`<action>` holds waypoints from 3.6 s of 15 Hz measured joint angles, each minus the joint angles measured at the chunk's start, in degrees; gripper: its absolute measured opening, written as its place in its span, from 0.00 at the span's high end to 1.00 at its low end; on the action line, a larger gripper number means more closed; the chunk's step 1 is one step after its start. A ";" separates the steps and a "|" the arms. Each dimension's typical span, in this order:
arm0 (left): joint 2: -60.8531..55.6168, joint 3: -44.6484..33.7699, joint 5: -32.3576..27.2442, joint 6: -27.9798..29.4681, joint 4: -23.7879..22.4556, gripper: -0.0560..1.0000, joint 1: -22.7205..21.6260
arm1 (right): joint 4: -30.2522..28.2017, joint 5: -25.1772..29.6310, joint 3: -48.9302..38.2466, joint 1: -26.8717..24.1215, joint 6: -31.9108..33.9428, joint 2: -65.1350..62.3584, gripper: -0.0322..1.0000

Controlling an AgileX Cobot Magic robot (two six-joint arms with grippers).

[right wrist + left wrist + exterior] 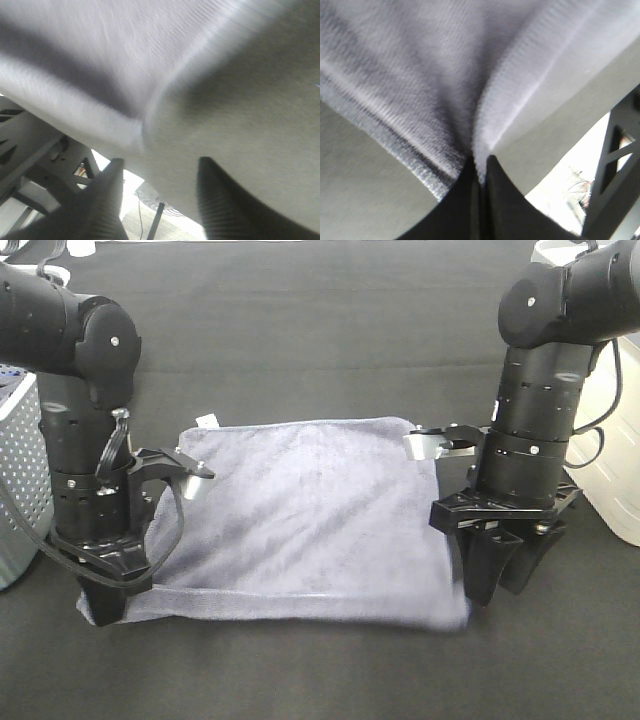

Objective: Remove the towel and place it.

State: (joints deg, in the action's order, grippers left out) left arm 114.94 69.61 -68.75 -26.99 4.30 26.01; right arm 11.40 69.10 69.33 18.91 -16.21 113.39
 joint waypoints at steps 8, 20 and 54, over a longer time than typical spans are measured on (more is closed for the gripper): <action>0.00 -0.29 0.00 0.00 0.06 0.95 0.00 | -1.26 0.00 0.00 0.00 2.69 0.00 0.39; 3.50 -0.40 3.32 2.86 2.98 0.46 0.00 | 4.24 0.06 0.00 0.00 3.95 -4.76 0.39; -20.80 3.38 -0.97 26.99 -6.36 0.46 0.00 | -7.73 -49.33 -24.58 14.27 11.52 -9.51 0.39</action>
State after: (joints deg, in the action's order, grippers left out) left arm 94.14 72.99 -69.73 0.00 -2.06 26.01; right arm 3.67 19.77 44.75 33.17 -4.70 103.88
